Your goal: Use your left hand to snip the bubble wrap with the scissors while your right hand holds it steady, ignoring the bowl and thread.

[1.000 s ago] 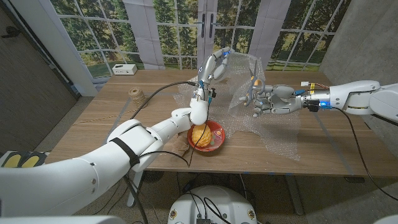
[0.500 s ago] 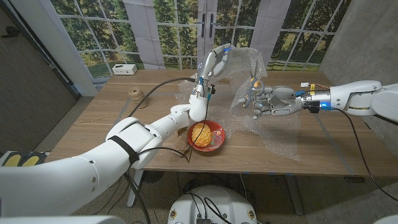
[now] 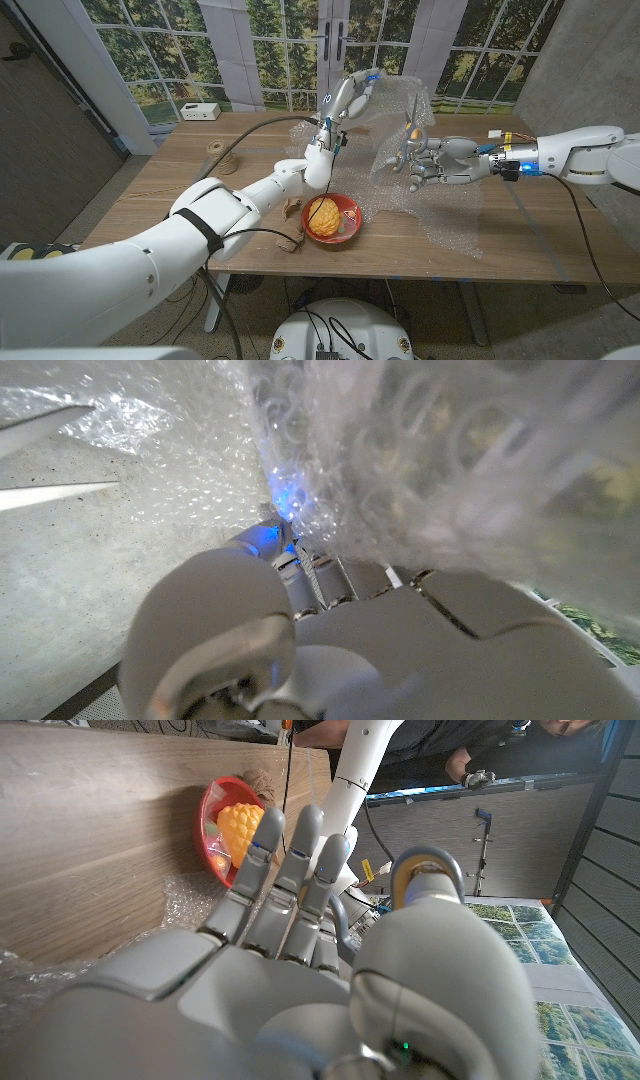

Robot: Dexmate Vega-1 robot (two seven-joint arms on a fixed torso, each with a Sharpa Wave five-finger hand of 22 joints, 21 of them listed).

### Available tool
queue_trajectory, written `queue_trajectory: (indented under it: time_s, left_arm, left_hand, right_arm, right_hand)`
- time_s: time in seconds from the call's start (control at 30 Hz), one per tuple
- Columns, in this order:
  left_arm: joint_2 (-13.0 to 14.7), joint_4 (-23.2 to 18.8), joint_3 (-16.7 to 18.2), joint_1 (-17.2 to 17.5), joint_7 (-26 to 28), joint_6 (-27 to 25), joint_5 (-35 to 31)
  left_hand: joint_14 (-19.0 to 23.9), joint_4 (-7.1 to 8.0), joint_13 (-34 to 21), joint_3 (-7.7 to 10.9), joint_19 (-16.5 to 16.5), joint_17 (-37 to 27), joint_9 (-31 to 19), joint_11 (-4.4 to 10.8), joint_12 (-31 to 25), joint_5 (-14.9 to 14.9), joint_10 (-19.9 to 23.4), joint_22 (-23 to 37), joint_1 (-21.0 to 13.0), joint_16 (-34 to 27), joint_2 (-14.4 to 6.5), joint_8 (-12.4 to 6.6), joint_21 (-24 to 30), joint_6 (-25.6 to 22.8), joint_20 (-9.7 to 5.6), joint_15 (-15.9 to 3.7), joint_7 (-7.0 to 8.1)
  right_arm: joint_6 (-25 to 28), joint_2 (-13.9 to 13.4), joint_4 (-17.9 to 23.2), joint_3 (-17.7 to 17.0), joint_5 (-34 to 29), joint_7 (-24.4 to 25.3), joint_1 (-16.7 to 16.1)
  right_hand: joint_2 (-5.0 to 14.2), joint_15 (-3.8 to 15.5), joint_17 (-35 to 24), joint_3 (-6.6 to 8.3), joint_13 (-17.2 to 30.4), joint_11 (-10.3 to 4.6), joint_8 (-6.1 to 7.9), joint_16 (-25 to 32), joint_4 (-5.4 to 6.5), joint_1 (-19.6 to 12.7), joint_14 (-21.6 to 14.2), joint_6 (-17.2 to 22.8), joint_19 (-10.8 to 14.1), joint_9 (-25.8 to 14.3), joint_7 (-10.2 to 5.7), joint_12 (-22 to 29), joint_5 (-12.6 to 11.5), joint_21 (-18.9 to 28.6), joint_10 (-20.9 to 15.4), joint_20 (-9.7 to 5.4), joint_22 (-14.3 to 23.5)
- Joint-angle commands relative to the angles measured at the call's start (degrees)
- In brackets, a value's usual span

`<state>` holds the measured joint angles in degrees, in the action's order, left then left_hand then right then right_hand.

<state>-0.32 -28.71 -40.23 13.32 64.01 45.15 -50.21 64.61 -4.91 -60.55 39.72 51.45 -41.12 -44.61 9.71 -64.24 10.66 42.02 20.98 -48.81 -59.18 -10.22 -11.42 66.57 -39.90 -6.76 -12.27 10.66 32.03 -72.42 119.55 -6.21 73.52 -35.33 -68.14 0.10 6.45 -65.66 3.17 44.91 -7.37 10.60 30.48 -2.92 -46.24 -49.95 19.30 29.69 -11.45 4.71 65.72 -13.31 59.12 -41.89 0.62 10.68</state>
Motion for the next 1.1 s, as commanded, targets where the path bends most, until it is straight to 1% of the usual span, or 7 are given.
queue_trajectory:
  time_s: [0.03, 0.17, 0.27, 0.6, 0.83, 0.93, 1.1]
  left_arm:
    - [0.0, -0.4, 2.2, -1.2, 0.0, -0.3, -6.6]
    - [0.0, 0.2, 2.0, -1.7, 0.0, -0.1, -7.8]
    - [-0.2, 1.1, 1.0, -2.3, 0.0, -0.2, -7.7]
    - [-0.3, 3.7, -5.8, -4.6, 0.0, -1.0, -4.1]
    - [0.3, 4.3, -9.1, -5.4, 0.0, -0.7, -2.4]
    - [0.5, 4.2, -9.7, -5.4, 0.0, -0.1, -2.1]
    - [1.1, 2.9, -8.1, -4.7, 0.0, 1.1, -4.3]
  left_hand:
    - [0.6, -0.22, -0.4, 0.12, -0.2, -0.1, 0.2, 0.20, 0.1, -0.1, 0.2, -0.2, -0.5, -0.1, 0.2, 0.14, 0.3, -0.6, -5.21, -0.55, 0.05]
    - [0.7, -0.21, -0.6, -0.07, -0.2, -0.2, 0.7, 0.20, 0.1, -0.1, 0.2, -0.6, -0.4, -0.2, 0.2, 0.21, 0.4, -1.2, -5.21, -0.55, 0.39]
    - [0.6, -0.23, -0.6, -0.25, -0.3, -0.1, 1.1, 0.24, 0.3, -0.1, 0.2, -1.0, -0.4, -0.2, 0.2, 0.41, 0.5, -1.3, -5.21, -0.55, 0.23]
    - [0.6, -0.45, -0.2, -0.67, -0.5, -0.2, 2.2, 0.23, 0.8, -0.1, 0.5, -1.6, -0.2, -0.4, 0.3, 0.73, 1.0, -1.5, -5.19, -0.55, 0.38]
    - [0.4, -0.38, -0.8, -0.60, -0.7, 0.0, 2.8, 0.03, 0.7, 0.0, 0.2, -1.7, 0.0, -0.3, 0.3, 0.82, 1.1, -1.5, -5.09, -0.55, 0.57]
    - [0.3, -0.36, -0.6, -0.53, -0.9, 0.1, 3.1, 0.03, 1.0, 0.1, 0.3, -1.7, 0.1, -0.2, 0.4, 0.83, 1.2, -1.5, -5.04, -0.55, 0.72]
    - [0.4, -0.34, -0.5, -0.35, -1.0, 0.1, 3.5, -0.12, 1.1, 0.2, 0.3, -1.5, 0.3, -0.4, 0.5, 0.75, 1.3, -1.8, -4.98, -0.55, 1.00]
  right_arm:
    - [3.0, 0.0, 1.0, -2.9, -0.7, 0.5, 0.4]
    - [4.9, -0.6, 1.5, -4.2, -0.4, 0.6, 0.7]
    - [6.5, -0.7, 1.9, -5.8, -0.3, 0.9, 0.4]
    - [9.9, 1.0, 2.8, -9.6, -1.0, 1.2, -1.0]
    - [11.4, 2.1, 2.4, -9.4, -0.2, 1.2, -0.3]
    - [12.3, 2.3, 2.0, -8.6, 1.1, 1.3, 0.7]
    - [13.7, 2.2, 1.6, -7.9, 2.6, 1.8, 1.5]
  right_hand:
    - [0.57, 6.29, -0.2, -0.32, -0.2, -0.16, 0.12, -0.3, -0.13, 0.1, -0.7, -0.4, 0.6, -0.1, 0.41, 0.1, -0.3, -0.3, -0.5, 0.08, 0.1]
    - [0.60, 6.27, -0.2, -0.37, 0.0, -0.10, 0.10, -0.4, -0.14, 0.1, -0.7, -0.5, 0.6, -0.1, 0.52, 0.2, -0.3, -0.3, -0.5, 0.03, 0.1]
    - [0.64, 6.32, -0.3, -0.41, -0.2, -0.03, 0.10, -0.4, -0.18, 0.1, -0.8, -0.5, 0.7, -0.1, 0.54, 0.2, -0.3, -0.4, -0.6, 0.10, 0.1]
    - [0.77, 6.29, -0.2, -0.50, -0.1, -0.05, 0.04, -0.6, -0.24, 0.1, -0.7, -0.8, 0.7, -0.1, 0.65, 0.2, -0.3, -0.5, -0.4, 0.04, 0.1]
    - [0.84, 6.30, -0.2, -0.60, -0.6, 0.07, 0.05, -0.7, -0.23, 0.2, -0.8, -0.9, 0.8, -0.1, 0.73, 0.0, -0.3, -0.6, -0.7, 0.04, 0.1]
    - [0.77, 6.27, -0.3, -0.70, -0.5, -0.12, 0.06, -0.7, -0.25, 0.2, -0.8, -1.0, 0.9, -0.1, 0.82, 0.1, -0.3, -0.7, -0.9, 0.07, 0.1]
    - [0.75, 6.21, -0.2, -0.84, -0.8, -0.15, 0.06, -0.8, -0.15, 0.5, -0.8, -1.0, 0.9, -0.1, 1.07, 0.0, -0.3, -0.7, -0.9, 0.15, 0.1]
